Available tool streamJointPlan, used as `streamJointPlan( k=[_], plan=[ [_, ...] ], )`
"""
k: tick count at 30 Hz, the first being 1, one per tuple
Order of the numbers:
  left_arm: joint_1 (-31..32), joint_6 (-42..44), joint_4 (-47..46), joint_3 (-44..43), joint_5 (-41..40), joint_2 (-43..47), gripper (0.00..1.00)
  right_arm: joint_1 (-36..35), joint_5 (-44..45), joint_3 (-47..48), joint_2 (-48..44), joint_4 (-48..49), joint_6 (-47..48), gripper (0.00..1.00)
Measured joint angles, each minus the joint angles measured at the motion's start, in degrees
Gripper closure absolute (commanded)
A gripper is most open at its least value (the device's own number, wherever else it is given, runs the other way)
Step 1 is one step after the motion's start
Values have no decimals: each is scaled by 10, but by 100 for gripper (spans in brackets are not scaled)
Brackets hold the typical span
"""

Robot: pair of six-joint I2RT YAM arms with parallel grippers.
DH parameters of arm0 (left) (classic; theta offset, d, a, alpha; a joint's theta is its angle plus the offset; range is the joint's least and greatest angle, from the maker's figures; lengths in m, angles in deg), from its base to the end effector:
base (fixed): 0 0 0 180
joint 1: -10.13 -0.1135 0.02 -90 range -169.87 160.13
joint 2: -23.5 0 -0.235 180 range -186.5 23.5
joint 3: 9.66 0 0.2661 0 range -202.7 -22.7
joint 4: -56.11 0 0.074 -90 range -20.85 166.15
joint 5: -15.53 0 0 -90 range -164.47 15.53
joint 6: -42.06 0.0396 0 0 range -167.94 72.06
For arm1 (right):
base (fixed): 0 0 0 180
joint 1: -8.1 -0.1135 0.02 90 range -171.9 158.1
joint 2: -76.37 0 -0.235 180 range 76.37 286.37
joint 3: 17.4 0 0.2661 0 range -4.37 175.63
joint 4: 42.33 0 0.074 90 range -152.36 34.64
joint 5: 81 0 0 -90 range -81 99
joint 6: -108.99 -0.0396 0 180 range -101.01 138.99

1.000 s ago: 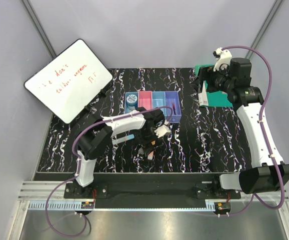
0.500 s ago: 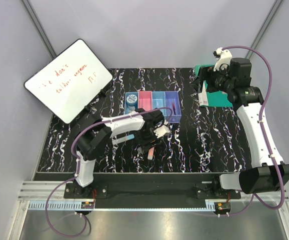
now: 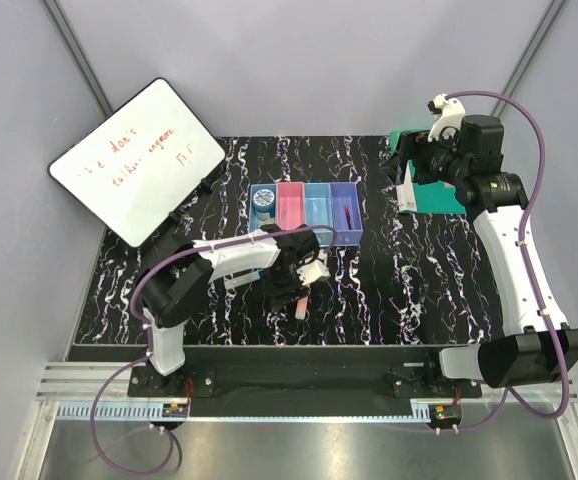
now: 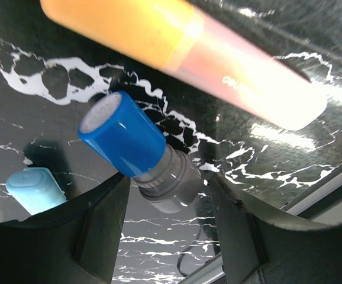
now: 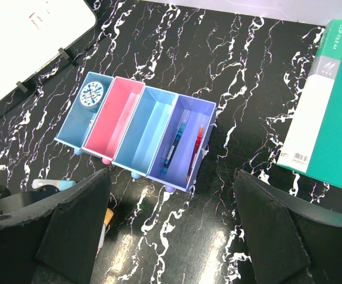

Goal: Sort the stationery into containers
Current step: Pick up the stationery from the center of the board.

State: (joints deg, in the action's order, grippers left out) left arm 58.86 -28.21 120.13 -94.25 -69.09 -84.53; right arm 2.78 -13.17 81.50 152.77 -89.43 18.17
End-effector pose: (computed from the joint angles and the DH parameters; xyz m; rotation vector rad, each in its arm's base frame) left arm 0.2227 -0.2594 0.1178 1.7567 2.5762 -0.1591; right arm 0.3085 0.0437 0.3977 -0.3265 1.9680 0.4553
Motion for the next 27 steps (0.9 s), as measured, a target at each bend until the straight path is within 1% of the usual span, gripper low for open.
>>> streamJointPlan(
  k=[10, 16, 23, 26, 27],
  plan=[
    [5, 2, 0, 0, -5, 1, 39, 0, 0, 1, 0, 0, -1, 9],
    [10, -1, -1, -15, -5, -2, 40, 0, 0, 1, 0, 0, -1, 9],
    [12, -3, -6, -21, -7, -14, 52, 0, 0, 1, 0, 0, -1, 8],
    [12, -3, -7, -21, -10, -14, 63, 0, 0, 1, 0, 0, -1, 8],
    [12, -3, -6, -21, -11, -14, 70, 0, 0, 1, 0, 0, -1, 9]
  ],
)
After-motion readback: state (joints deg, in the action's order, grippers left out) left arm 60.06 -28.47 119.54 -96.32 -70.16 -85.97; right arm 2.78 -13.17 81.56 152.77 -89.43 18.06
